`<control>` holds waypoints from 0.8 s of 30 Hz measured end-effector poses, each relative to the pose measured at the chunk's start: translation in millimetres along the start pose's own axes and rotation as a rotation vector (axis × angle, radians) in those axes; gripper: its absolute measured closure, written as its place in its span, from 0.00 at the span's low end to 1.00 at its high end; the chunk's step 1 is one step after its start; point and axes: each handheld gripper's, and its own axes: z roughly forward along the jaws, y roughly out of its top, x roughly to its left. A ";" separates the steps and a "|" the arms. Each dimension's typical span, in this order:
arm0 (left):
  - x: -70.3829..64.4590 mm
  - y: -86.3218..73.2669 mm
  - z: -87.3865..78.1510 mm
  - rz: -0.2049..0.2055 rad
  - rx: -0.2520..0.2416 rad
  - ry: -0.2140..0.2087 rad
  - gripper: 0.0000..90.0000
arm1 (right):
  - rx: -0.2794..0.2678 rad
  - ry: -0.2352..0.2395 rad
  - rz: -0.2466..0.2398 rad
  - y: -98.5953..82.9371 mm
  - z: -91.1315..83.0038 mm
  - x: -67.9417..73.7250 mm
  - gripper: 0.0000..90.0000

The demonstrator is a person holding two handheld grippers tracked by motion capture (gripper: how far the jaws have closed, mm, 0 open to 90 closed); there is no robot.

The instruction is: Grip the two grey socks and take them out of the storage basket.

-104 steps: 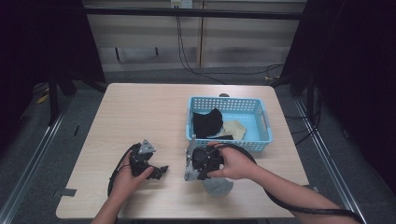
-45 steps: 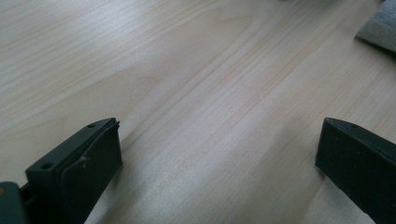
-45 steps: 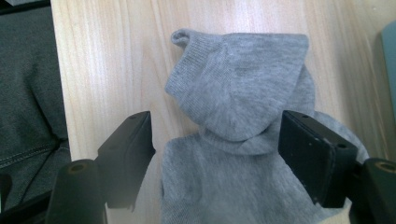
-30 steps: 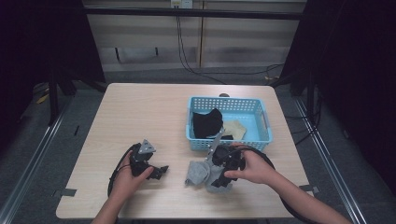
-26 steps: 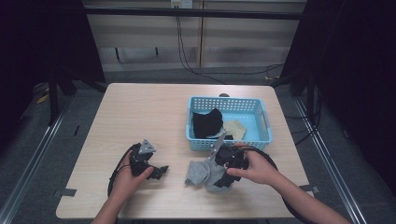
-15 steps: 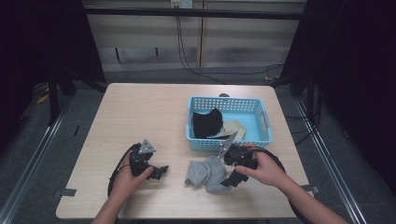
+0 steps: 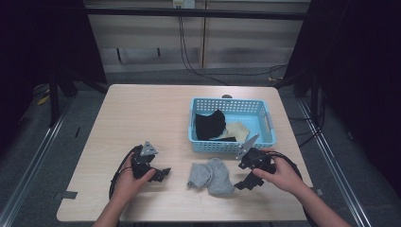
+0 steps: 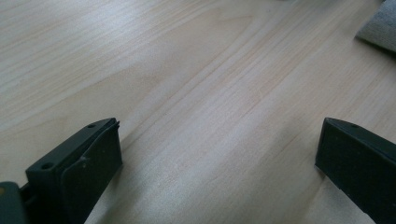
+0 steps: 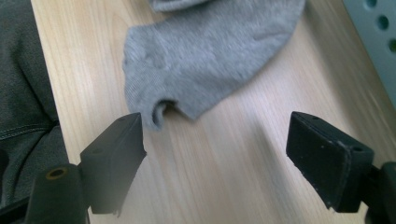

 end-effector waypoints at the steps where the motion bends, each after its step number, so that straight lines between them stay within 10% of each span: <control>1: 0.2 0.0 -0.1 0.003 0.001 0.001 0.00 | -0.004 0.004 0.003 -2.7 -0.4 -1.1 0.21; 24: 0.2 0.1 -0.1 0.003 0.001 0.001 0.00 | -0.085 -0.016 0.110 -56.6 3.1 -18.1 0.22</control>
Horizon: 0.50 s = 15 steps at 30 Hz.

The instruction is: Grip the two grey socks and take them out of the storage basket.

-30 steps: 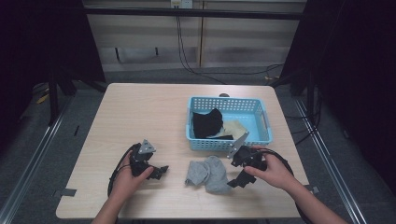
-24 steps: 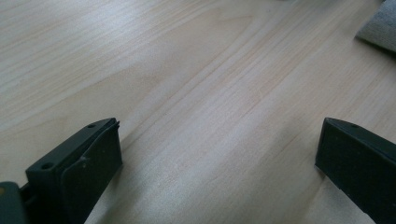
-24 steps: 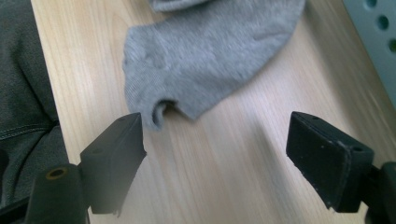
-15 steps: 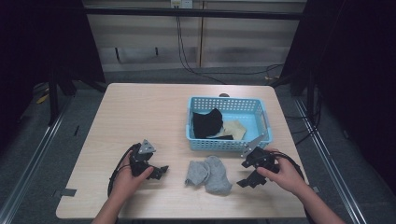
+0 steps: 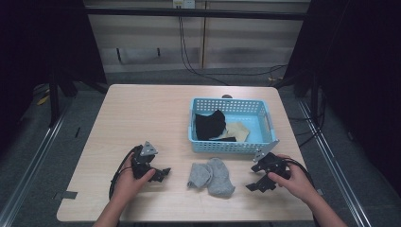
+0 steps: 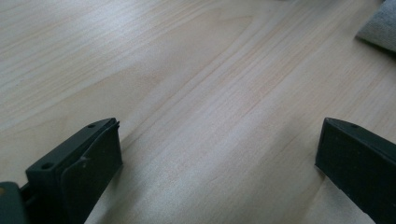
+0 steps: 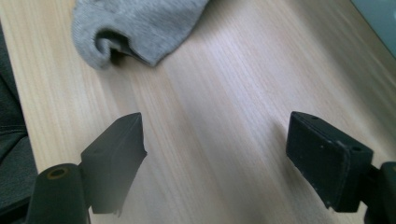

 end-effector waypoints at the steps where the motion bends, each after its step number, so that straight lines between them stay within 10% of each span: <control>1: 0.0 0.0 0.0 0.000 0.000 -0.001 0.00 | 0.003 -0.001 0.008 -1.8 -0.1 -0.5 0.22; 15: -0.4 -0.1 0.3 -0.009 -0.003 -0.003 0.00 | -0.072 -0.037 0.023 -24.1 1.0 -10.3 0.22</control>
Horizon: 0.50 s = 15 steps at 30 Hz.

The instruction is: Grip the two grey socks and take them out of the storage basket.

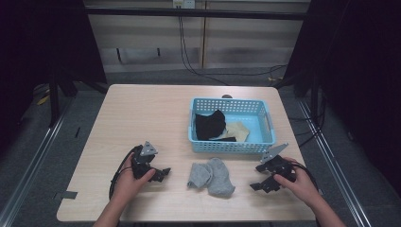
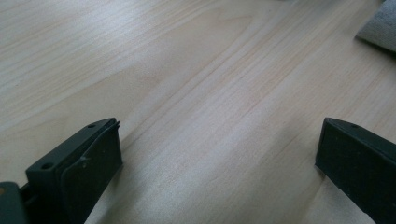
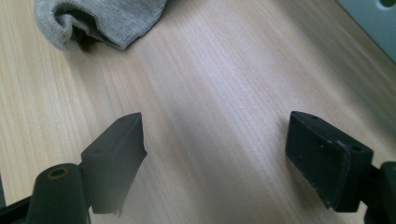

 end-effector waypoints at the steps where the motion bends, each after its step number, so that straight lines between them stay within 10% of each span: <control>1: 0.4 0.1 -0.3 0.008 0.004 0.004 0.00 | -0.005 0.003 0.001 -0.8 -0.1 0.0 0.22; 15: 0.2 0.0 -0.3 0.005 0.004 0.004 0.00 | -0.154 -0.043 -0.035 -19.0 3.4 1.9 0.18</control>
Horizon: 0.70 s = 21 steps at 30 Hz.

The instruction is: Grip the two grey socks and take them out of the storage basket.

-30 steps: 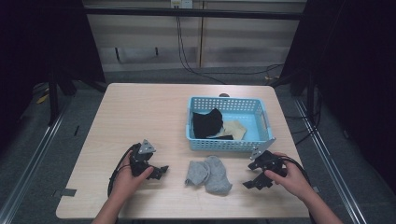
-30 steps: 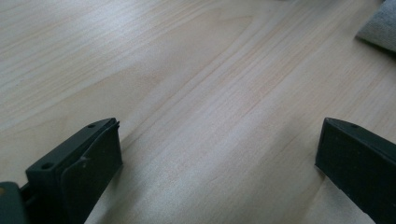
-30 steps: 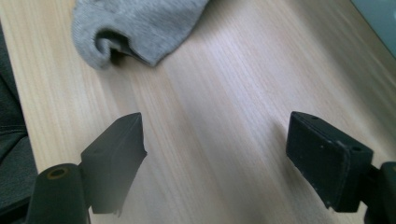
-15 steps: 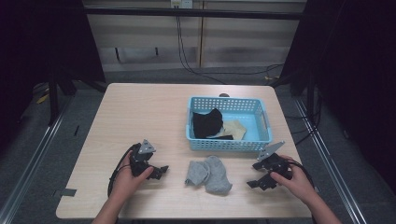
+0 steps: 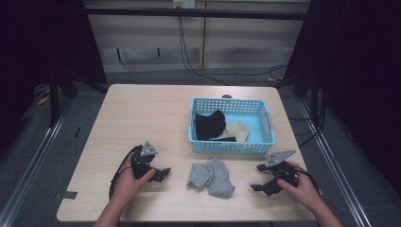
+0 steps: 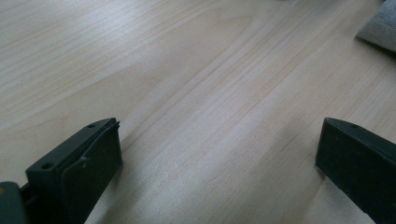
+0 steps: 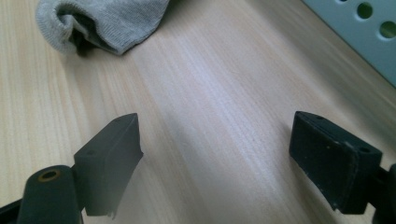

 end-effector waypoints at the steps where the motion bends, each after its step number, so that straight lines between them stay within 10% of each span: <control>1: -0.3 -0.1 0.2 -0.004 -0.001 -0.003 0.00 | -0.006 -0.004 -0.004 -1.0 -0.1 -0.3 0.18; 21: -0.1 -0.1 -0.2 0.000 0.001 0.003 0.00 | -0.109 -0.092 -0.021 -14.2 4.0 2.6 0.16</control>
